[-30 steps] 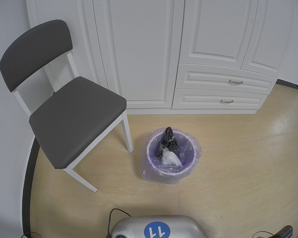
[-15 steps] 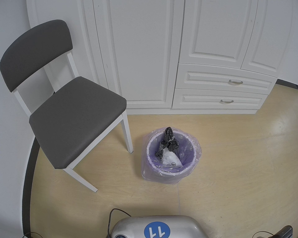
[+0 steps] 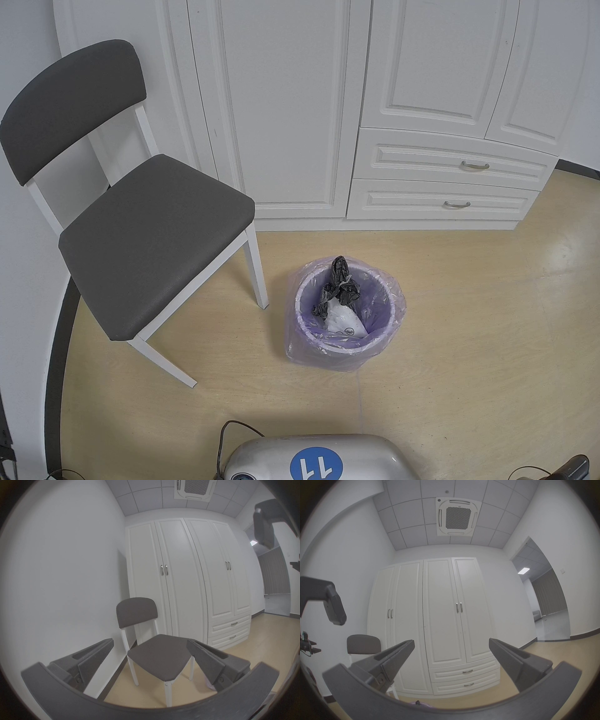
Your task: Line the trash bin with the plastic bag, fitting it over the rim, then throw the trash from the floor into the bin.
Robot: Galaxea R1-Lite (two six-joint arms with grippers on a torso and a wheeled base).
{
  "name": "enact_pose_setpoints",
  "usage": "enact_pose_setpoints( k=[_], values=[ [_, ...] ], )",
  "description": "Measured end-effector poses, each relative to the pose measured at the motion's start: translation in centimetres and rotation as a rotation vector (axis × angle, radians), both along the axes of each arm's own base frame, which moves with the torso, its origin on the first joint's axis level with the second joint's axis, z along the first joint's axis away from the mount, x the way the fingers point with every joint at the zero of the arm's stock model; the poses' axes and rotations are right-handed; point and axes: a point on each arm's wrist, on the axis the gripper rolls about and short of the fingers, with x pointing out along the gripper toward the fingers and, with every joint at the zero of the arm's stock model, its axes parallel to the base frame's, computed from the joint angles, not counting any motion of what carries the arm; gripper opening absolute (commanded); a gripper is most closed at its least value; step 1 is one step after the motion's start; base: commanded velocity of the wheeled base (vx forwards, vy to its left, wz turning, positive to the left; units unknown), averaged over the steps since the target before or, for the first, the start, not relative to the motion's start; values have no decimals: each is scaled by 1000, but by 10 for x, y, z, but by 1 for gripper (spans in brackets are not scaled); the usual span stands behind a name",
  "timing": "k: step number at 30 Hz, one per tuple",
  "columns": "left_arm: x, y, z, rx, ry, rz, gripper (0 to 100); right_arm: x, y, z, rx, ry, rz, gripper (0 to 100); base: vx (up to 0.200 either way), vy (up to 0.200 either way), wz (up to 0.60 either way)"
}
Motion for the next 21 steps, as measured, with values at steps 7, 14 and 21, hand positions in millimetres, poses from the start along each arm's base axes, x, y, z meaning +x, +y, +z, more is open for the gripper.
enact_pose_setpoints(
  k=[7, 14, 21],
  values=[
    [16, -1, -32, 2, 91, -50, 100, 24, 0, -25, -41, -14, -39, 100, 0, 0, 0],
    [21, -1, -56, -51, 279, -71, 100, 39, 0, -44, -44, 52, -48, 100, 0, 0, 0],
    [22, -1, -60, -95, 309, -80, 100, 47, 0, -57, -53, 102, -41, 100, 0, 0, 0]
  ],
)
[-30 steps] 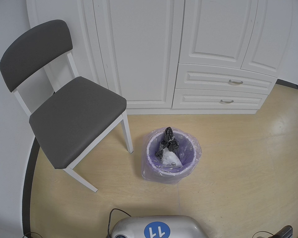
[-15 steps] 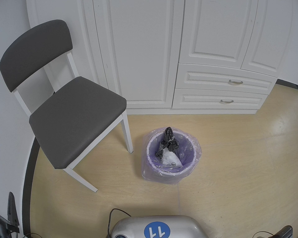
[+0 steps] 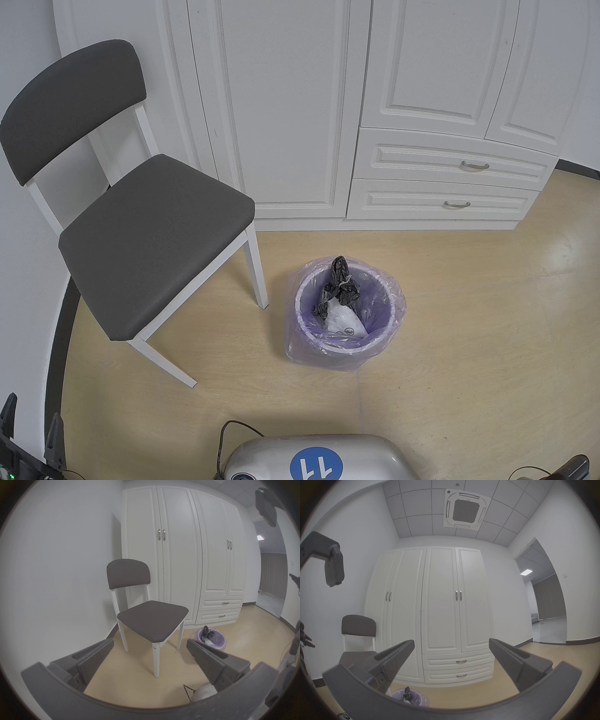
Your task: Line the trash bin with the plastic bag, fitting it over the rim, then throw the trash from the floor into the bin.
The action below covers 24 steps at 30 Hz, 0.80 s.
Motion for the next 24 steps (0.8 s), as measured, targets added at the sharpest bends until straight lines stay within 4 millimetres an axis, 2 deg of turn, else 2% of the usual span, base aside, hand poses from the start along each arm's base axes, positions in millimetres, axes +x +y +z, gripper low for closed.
enact_pose_setpoints(
  k=[15, 24],
  values=[
    [0, -1, -5, -18, 46, -65, 100, 15, 0, -27, -6, 120, 6, 100, 0, 0, 0],
    [0, -1, -4, -17, 45, -66, 100, 25, 1, -50, -4, 351, 22, 100, 0, 0, 0]
  ],
)
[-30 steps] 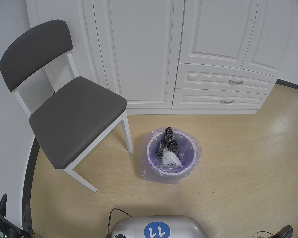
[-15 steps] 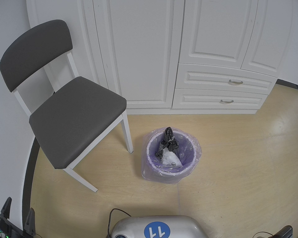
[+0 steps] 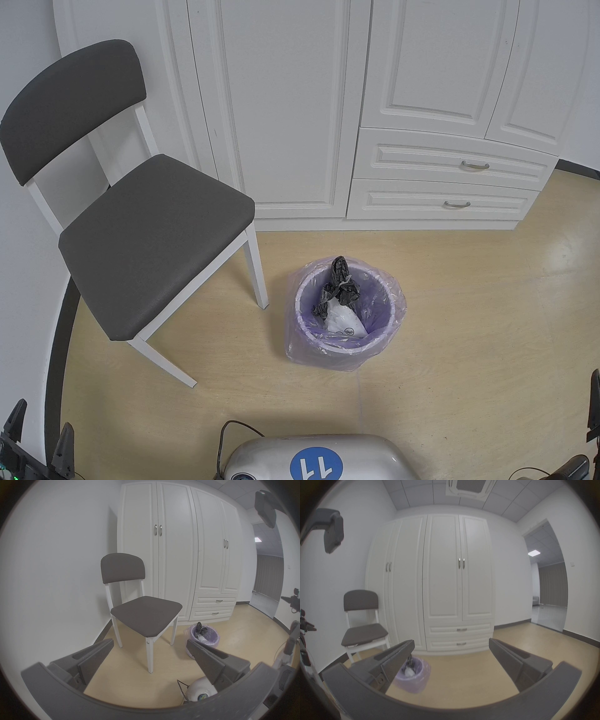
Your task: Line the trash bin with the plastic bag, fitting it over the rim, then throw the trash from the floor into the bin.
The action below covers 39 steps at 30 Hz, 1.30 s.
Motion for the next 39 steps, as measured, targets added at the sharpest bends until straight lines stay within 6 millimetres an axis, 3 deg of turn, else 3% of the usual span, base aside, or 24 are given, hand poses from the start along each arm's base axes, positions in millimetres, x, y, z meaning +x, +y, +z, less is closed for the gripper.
enact_pose_setpoints(
  k=[10, 23, 39],
  values=[
    [0, 0, 0, -1, 0, 0, 100, 4, 0, -21, 28, 207, 6, 100, 0, 0, 0],
    [0, 0, 0, 0, 0, 0, 100, 4, 2, -23, 55, 229, 84, 100, 0, 0, 0],
    [0, 0, 0, 1, 1, 0, 100, 4, 1, -25, 29, 248, 39, 100, 0, 0, 0]
  ],
)
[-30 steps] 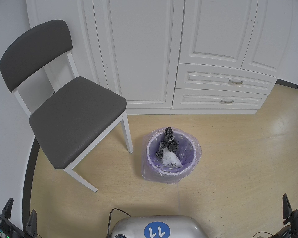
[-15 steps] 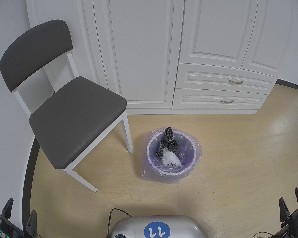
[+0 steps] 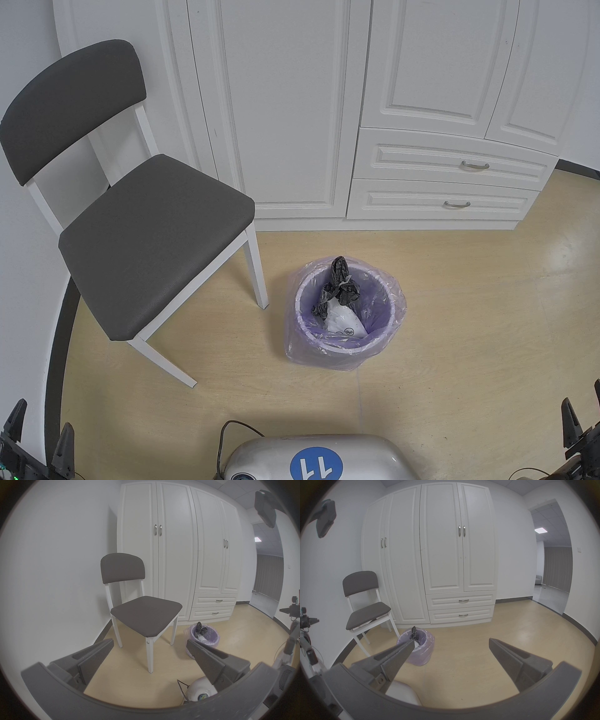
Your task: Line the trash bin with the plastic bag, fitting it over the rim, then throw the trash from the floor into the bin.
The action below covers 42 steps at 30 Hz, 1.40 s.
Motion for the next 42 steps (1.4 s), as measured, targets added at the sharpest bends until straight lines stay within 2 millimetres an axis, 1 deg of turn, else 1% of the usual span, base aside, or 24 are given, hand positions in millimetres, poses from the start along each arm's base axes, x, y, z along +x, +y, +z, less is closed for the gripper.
enact_pose_setpoints(
  k=[5, 42],
  values=[
    [0, 0, 0, -2, 0, 2, 100, 0, 1, -4, -41, 44, 50, 100, 0, 0, 0],
    [0, 0, 0, -3, 0, 3, 100, 0, 1, -4, -32, 40, 48, 100, 0, 0, 0]
  ],
)
